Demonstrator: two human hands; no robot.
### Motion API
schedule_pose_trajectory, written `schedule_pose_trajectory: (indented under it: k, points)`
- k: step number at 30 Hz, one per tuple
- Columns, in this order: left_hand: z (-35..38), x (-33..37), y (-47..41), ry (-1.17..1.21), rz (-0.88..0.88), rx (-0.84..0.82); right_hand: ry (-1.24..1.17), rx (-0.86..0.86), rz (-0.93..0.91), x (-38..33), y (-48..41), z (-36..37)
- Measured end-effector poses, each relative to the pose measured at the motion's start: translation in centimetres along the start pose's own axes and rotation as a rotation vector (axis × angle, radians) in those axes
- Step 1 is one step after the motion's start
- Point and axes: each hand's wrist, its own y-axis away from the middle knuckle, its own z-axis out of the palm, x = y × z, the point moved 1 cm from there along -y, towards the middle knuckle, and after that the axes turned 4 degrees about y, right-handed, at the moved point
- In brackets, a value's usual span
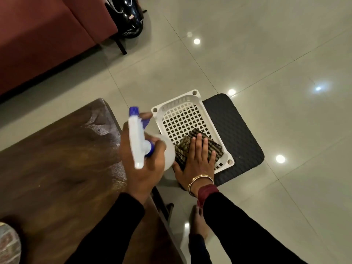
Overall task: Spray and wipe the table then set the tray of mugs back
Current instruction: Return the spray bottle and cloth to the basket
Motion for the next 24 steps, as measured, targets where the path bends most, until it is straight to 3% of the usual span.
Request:
schedule_pose_trajectory:
  k: [7,14,24]
  points:
    - [6.9,-0.6,-8.4,0.141,0.058,-0.290,-0.014,0.035,-0.024,-0.1,-0.1,0.2]
    - [11.8,-4.1,-9.0,0.009,0.092,-0.189,-0.019,0.068,-0.011,-0.1,-0.1,0.7]
    - [11.9,-6.0,-8.4,0.060,0.023,-0.222,-0.023,0.078,-0.012,-0.1,-0.2,0.7]
